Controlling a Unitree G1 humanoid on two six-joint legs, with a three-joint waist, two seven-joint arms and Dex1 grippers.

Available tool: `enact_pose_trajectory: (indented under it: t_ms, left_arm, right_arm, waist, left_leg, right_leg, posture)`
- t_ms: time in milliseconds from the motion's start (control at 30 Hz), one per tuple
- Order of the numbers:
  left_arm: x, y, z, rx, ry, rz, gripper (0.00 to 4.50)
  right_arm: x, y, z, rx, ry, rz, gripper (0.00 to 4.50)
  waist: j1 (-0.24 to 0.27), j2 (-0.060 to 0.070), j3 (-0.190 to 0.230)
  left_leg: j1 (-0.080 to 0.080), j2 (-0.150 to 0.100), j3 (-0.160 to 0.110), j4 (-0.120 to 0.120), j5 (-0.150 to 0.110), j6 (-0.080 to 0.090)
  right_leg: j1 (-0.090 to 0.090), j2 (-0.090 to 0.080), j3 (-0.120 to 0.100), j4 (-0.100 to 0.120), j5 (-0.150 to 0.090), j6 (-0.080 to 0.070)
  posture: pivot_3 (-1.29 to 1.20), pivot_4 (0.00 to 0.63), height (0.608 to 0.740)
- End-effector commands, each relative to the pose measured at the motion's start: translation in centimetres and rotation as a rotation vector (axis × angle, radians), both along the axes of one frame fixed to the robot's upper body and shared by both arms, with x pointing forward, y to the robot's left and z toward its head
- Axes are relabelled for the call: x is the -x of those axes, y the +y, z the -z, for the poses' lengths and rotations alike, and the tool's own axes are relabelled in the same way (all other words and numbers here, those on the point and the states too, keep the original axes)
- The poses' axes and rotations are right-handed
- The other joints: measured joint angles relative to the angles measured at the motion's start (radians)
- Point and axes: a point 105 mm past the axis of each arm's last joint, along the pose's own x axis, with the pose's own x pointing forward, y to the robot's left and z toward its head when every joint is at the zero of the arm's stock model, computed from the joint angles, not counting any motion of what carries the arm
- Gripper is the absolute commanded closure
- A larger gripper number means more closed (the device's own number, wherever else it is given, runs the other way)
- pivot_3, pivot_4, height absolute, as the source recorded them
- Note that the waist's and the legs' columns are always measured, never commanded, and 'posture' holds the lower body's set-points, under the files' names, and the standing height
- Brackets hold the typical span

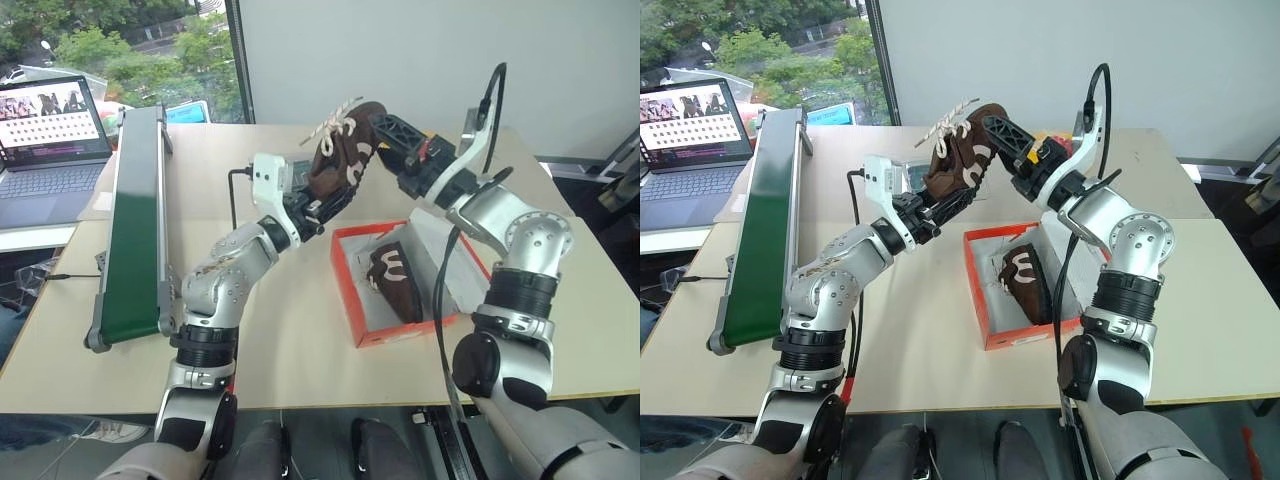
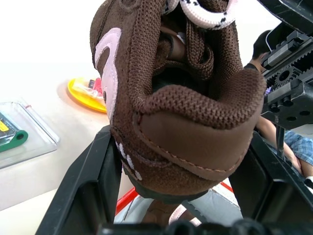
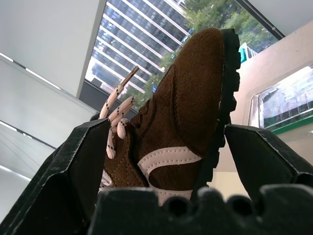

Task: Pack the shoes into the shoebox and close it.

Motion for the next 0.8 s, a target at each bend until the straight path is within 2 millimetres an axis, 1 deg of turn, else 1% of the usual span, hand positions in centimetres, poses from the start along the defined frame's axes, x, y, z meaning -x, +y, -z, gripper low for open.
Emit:
enact_pose_trajectory:
  t_ms: [33,167,367,500,600,667,700,767,800]
  left_arm:
    - [1.6,-1.3,-2.9,0.016,-0.112,0.091,1.91]
    - [1.7,-1.4,-2.9,0.013,-0.112,0.099,1.91]
    - [1.9,-1.6,-3.0,0.016,-0.114,0.106,1.91]
    - [2.2,-1.9,-2.7,0.018,-0.098,0.121,1.91]
    - [2.6,-2.6,-1.8,0.01,-0.074,0.152,1.91]
    - [2.6,-2.6,-1.6,0.006,-0.067,0.15,1.91]
    - [2.5,-2.6,-1.6,0.005,-0.066,0.148,1.91]
    - [2.3,-2.2,-1.6,0.005,-0.064,0.137,1.91]
    - [2.1,-2.0,-1.7,0.005,-0.064,0.13,1.91]
  right_arm:
    - [-0.3,-0.7,-1.0,0.003,-0.054,0.037,0.0]
    - [-0.8,-0.9,-0.2,0.02,-0.041,0.048,0.0]
    - [-1.1,-1.1,0.1,0.028,-0.04,0.051,0.0]
    - [-1.2,-1.2,-0.3,0.019,-0.055,0.051,0.0]
    - [-1.2,-0.8,-1.4,-0.027,-0.09,0.047,0.74]
    - [-1.0,-0.6,-1.7,-0.036,-0.104,0.033,1.41]
    - [-1.0,-0.5,-1.8,-0.036,-0.106,0.033,1.85]
    - [-0.9,-0.7,-2.2,-0.039,-0.113,0.04,2.44]
    - [-0.9,-0.8,-2.4,-0.039,-0.116,0.045,2.81]
  waist:
    - [0.0,0.0,0.0]
    - [0.002,0.0,0.0]
    - [0.001,0.0,0.0]
    - [0.0,0.0,0.0]
    - [0.0,0.0,0.0]
    - [0.0,0.0,0.0]
    - [0.001,0.0,0.0]
    - [0.001,0.0,0.0]
    - [0.001,0.0,0.0]
  left_leg:
    - [0.0,0.0,0.0,0.0,0.0,0.0]
    - [0.0,0.0,0.0,0.0,0.0,0.0]
    - [0.0,0.0,0.0,0.0,0.0,0.0]
    - [0.0,0.0,0.0,0.0,0.0,0.0]
    - [0.0,0.0,0.0,0.0,0.0,0.0]
    - [0.0,0.0,0.0,0.0,0.0,0.0]
    - [0.0,0.0,0.0,0.0,0.0,0.0]
    - [0.0,0.0,0.0,0.0,0.0,0.0]
    - [0.0,0.0,0.0,0.0,0.0,0.0]
  right_leg:
    - [0.0,0.0,0.0,0.0,0.0,0.0]
    - [0.0,0.0,0.0,0.0,0.0,0.0]
    - [0.0,0.0,0.0,0.0,0.0,0.0]
    - [0.0,0.0,0.0,0.0,0.0,0.0]
    - [0.0,0.0,0.0,0.0,0.0,0.0]
    - [0.0,0.0,0.0,0.0,0.0,0.0]
    - [0.0,0.0,0.0,0.0,0.0,0.0]
    - [0.0,0.0,0.0,0.0,0.0,0.0]
    - [0.0,0.0,0.0,0.0,0.0,0.0]
  posture:
    - [0.0,0.15,0.74]
    - [0.0,0.15,0.74]
    - [0.0,0.15,0.74]
    - [0.0,0.15,0.74]
    - [0.0,0.15,0.74]
    - [0.0,0.15,0.74]
    - [0.0,0.15,0.74]
    - [0.0,0.15,0.74]
    - [0.0,0.15,0.74]
